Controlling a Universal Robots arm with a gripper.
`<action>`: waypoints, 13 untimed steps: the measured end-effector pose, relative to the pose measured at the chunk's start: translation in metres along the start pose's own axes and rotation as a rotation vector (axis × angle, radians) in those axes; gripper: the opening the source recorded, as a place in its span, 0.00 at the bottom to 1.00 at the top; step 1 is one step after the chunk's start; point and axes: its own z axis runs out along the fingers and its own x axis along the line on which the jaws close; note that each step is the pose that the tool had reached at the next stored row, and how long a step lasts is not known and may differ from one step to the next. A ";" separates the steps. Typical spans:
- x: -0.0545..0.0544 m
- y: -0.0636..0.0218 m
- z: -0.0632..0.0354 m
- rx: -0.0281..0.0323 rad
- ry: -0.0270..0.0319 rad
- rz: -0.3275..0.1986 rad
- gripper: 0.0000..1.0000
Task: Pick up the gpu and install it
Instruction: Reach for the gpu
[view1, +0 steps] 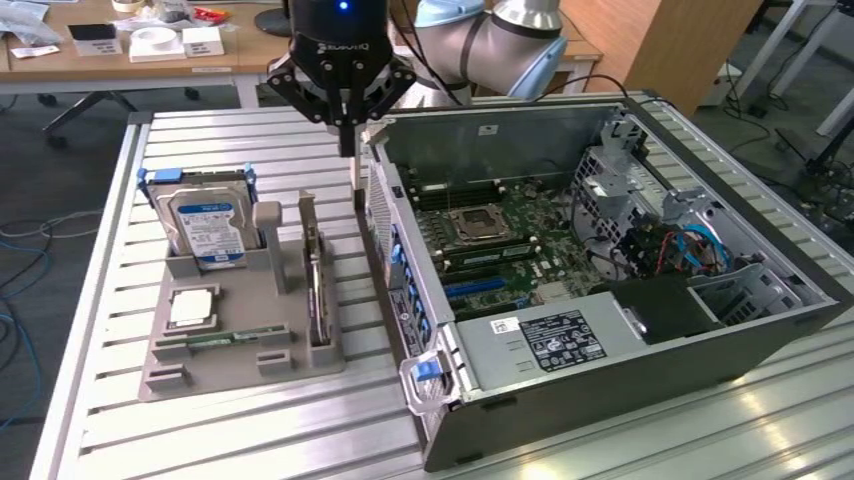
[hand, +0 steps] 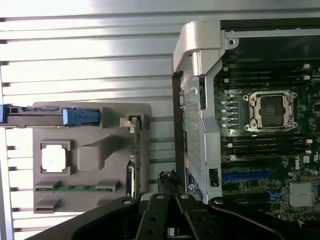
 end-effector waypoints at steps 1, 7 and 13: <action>0.002 -0.0002 0.0001 -0.0001 0.0000 0.000 0.11; 0.013 -0.0010 0.0007 -0.0002 -0.0001 0.000 0.11; 0.021 -0.0016 0.0010 -0.0001 0.0000 0.001 0.11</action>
